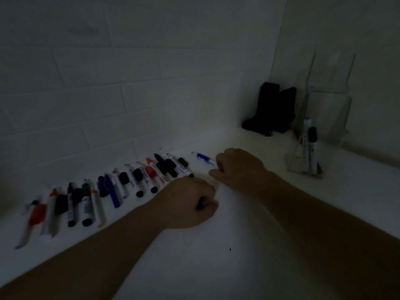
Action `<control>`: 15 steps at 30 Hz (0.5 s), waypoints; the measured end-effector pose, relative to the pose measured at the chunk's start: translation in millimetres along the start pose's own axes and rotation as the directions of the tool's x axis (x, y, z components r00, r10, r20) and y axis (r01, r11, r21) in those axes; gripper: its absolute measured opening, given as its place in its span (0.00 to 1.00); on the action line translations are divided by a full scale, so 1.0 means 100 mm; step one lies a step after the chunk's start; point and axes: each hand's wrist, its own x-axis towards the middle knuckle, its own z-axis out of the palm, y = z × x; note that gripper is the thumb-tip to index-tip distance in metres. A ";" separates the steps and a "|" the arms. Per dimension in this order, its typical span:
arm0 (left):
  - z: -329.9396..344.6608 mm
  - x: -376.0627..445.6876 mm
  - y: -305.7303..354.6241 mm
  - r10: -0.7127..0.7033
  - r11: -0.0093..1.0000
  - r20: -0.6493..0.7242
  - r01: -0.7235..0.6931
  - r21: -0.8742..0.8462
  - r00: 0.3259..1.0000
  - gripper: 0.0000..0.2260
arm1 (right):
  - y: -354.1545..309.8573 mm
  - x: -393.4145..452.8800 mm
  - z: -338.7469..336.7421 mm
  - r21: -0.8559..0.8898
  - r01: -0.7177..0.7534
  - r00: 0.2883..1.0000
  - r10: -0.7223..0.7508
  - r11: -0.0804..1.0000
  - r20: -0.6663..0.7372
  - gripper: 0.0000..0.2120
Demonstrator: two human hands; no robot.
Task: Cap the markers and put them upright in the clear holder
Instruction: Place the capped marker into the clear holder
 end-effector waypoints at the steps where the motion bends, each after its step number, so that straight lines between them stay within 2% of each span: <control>1: -0.01 0.00 0.00 -0.002 1.000 0.000 0.002 -0.003 1.000 0.17 | 0.04 -0.06 -0.01 -0.026 -0.036 0.999 0.036 0.999 0.014 0.16; 4: -0.02 -0.02 0.01 -0.020 1.000 0.032 0.021 -0.020 0.999 0.17 | 0.15 -0.23 0.03 0.176 -0.066 0.998 0.064 0.982 0.019 0.09; 6: -0.05 -0.01 0.03 -0.072 0.994 0.061 0.077 -0.073 0.996 0.16 | 0.18 -0.31 0.07 0.289 -0.052 0.999 0.051 0.956 0.012 0.17; 8: -0.17 0.03 0.03 -0.209 0.962 0.107 0.223 -0.155 0.972 0.11 | 0.20 -0.34 0.06 0.358 -0.048 0.998 0.062 0.932 -0.027 0.25; 10: -0.38 0.11 -0.03 -0.361 0.899 0.174 0.391 -0.196 0.916 0.06 | 0.22 -0.35 0.05 0.392 -0.047 0.995 0.076 0.919 -0.057 0.27; 12: -0.60 0.26 -0.15 -0.437 0.883 0.148 0.454 -0.118 0.887 0.05 | 0.26 -0.36 0.04 0.510 -0.045 0.985 0.122 0.859 -0.118 0.25; 15: -0.75 0.55 -0.46 -0.471 0.877 0.093 0.455 0.153 0.877 0.06 | 0.29 -0.36 0.06 0.578 -0.031 0.965 0.174 0.816 -0.194 0.19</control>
